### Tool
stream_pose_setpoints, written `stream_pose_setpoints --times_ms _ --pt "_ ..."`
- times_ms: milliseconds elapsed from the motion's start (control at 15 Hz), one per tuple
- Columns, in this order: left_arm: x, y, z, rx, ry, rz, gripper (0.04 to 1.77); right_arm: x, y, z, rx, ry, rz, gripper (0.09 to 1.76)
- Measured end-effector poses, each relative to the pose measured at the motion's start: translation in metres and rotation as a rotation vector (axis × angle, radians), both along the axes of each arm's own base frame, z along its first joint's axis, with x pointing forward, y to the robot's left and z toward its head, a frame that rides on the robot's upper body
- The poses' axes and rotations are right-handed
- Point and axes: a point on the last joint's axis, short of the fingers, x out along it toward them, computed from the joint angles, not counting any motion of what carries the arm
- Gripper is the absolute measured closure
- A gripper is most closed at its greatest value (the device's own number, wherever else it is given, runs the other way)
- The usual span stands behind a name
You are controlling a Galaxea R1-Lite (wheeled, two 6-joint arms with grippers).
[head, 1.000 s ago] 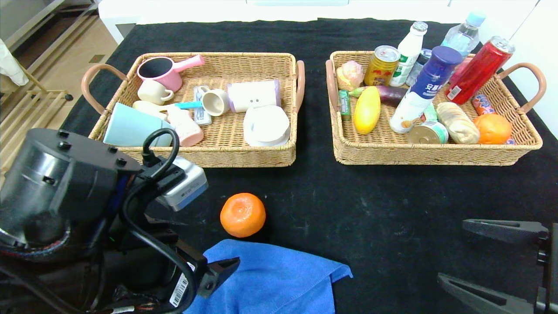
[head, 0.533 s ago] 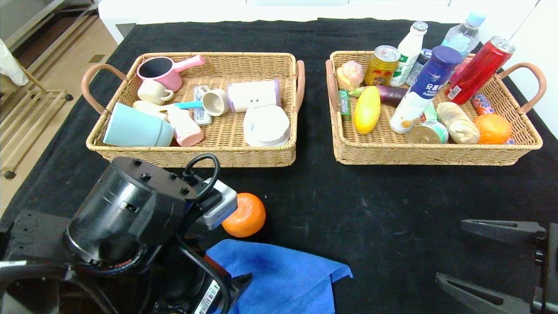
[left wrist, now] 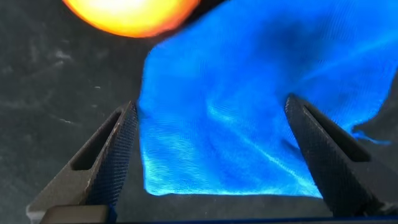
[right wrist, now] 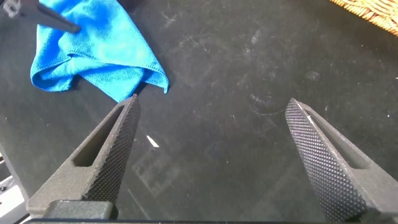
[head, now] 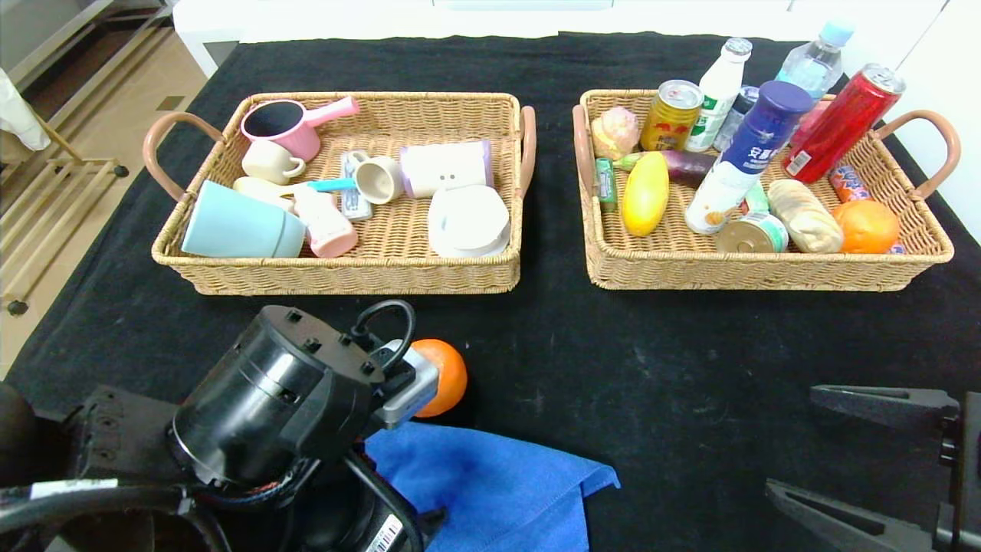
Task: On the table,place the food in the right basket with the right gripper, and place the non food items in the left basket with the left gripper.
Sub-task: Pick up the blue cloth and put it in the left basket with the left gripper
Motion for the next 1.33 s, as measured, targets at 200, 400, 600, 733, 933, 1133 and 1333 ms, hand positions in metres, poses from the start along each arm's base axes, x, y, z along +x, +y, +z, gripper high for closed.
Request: stream_pose_setpoints --times_ms 200,400,600,733,933,1133,1333 --pt "0.000 -0.003 -0.003 0.010 0.006 -0.009 0.09 0.000 0.000 0.000 -0.001 0.002 -0.001 0.14" --pt "-0.001 -0.005 -0.004 0.016 0.011 -0.018 0.09 0.000 0.000 -0.001 -0.002 0.003 0.000 0.14" --pt "0.000 -0.006 -0.007 0.023 0.017 -0.018 0.10 0.000 0.000 -0.001 -0.002 0.003 0.000 0.14" --pt "0.001 -0.008 -0.009 0.024 0.021 -0.017 0.48 0.000 0.000 0.000 -0.001 0.001 -0.001 0.14" --pt "0.002 -0.010 -0.010 0.026 0.023 -0.017 0.87 0.000 0.000 0.000 0.000 0.000 -0.001 0.14" --pt "0.003 -0.010 -0.011 0.027 0.026 -0.014 1.59 0.000 0.000 0.000 0.000 0.000 -0.001 0.14" --pt "0.003 -0.010 -0.012 0.031 0.028 -0.015 1.68 0.000 0.000 0.000 0.001 0.000 -0.002 0.14"
